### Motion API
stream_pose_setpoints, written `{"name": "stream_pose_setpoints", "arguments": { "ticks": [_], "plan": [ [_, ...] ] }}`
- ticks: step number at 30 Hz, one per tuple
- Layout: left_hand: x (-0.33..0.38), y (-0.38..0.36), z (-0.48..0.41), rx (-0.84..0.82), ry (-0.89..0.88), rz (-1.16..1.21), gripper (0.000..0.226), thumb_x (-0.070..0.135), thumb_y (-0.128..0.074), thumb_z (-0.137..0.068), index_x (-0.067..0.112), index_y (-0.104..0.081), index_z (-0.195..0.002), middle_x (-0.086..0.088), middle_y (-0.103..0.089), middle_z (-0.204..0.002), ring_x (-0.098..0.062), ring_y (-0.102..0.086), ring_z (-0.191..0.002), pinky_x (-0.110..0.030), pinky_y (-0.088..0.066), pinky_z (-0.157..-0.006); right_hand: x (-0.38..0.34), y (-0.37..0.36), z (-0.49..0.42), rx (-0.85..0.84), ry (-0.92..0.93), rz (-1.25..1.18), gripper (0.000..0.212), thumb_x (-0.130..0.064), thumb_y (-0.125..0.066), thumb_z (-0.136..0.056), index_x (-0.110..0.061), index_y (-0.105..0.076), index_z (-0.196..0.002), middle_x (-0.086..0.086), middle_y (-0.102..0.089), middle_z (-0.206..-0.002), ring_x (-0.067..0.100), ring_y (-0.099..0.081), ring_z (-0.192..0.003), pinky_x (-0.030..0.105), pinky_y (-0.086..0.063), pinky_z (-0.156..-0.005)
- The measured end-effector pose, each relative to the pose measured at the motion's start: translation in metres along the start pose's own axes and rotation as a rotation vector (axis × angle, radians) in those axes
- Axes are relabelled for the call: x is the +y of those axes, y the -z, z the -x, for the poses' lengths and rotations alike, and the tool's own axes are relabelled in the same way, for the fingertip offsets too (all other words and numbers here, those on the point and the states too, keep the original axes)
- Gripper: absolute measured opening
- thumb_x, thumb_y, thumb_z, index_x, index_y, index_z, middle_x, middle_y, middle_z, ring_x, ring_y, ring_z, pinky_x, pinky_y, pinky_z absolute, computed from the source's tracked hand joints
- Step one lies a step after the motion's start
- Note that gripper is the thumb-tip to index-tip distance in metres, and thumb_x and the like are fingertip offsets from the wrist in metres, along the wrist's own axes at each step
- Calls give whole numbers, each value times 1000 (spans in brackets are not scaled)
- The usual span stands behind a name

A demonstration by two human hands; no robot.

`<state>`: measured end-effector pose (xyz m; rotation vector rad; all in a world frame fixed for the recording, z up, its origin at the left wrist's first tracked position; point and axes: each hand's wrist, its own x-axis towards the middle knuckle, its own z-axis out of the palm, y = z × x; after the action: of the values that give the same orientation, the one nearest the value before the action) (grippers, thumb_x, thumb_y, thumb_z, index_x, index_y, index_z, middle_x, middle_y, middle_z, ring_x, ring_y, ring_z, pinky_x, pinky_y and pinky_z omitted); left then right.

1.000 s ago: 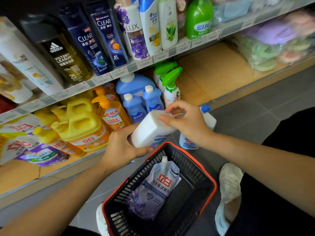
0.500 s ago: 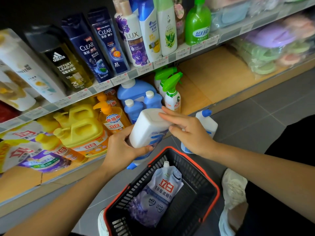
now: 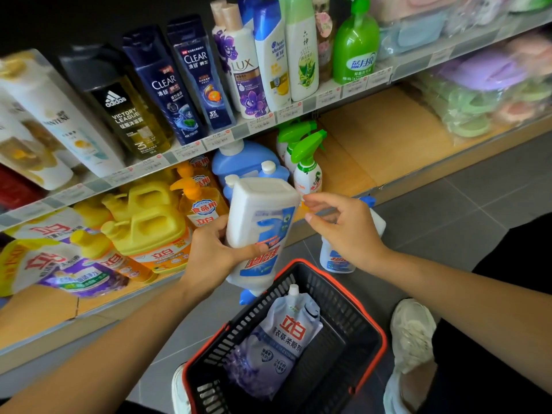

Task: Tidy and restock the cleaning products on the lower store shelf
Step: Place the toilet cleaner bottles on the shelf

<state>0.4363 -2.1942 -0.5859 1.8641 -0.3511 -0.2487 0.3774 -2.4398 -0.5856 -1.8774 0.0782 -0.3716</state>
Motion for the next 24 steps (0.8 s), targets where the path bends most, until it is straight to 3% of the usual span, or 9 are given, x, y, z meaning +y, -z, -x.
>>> {"name": "stream_pose_setpoints", "arguments": {
  "ticks": [4,9,15,21,24],
  "plan": [
    [12,2,-5,-26,37,268,60,21,-91,-68,12,-69,-122,-7,-76,-116,-30,-75,-103,-43,-63,-77,20,-8,2,-308,-225,57,50,-19,-80,-82,-19,-62,-129,-6,-67,-122,0,-63,-105,23,-55,-91],
    [22,2,-8,-45,41,482,49,13,-84,-77,12,-70,-124,-14,-73,-122,-36,-72,-109,-44,-62,-79,35,-26,21,-620,-464,-329,50,-6,-75,-86,-27,-58,-128,-1,-71,-121,15,-66,-115,28,-53,-97],
    [30,2,-12,-100,38,594,53,22,-76,-84,12,-60,-133,-13,-68,-132,-32,-68,-116,-42,-61,-84,35,-25,25,-593,-568,-672,57,-14,-72,-87,-22,-51,-139,7,-63,-135,25,-59,-126,49,-48,-106],
    [36,13,-13,-196,62,489,58,10,-75,-87,14,-52,-140,-10,-67,-133,-31,-66,-121,-44,-60,-88,29,-7,20,-626,-532,-751,55,-31,-64,-92,-30,-45,-143,3,-58,-142,30,-57,-128,50,-46,-107],
    [37,8,-10,-153,72,483,52,9,-73,-87,10,-57,-136,-10,-69,-129,-32,-68,-117,-39,-61,-83,29,2,22,-611,-560,-708,53,-39,-67,-88,-38,-49,-137,3,-67,-126,27,-67,-111,52,-53,-97]
  ]
}}
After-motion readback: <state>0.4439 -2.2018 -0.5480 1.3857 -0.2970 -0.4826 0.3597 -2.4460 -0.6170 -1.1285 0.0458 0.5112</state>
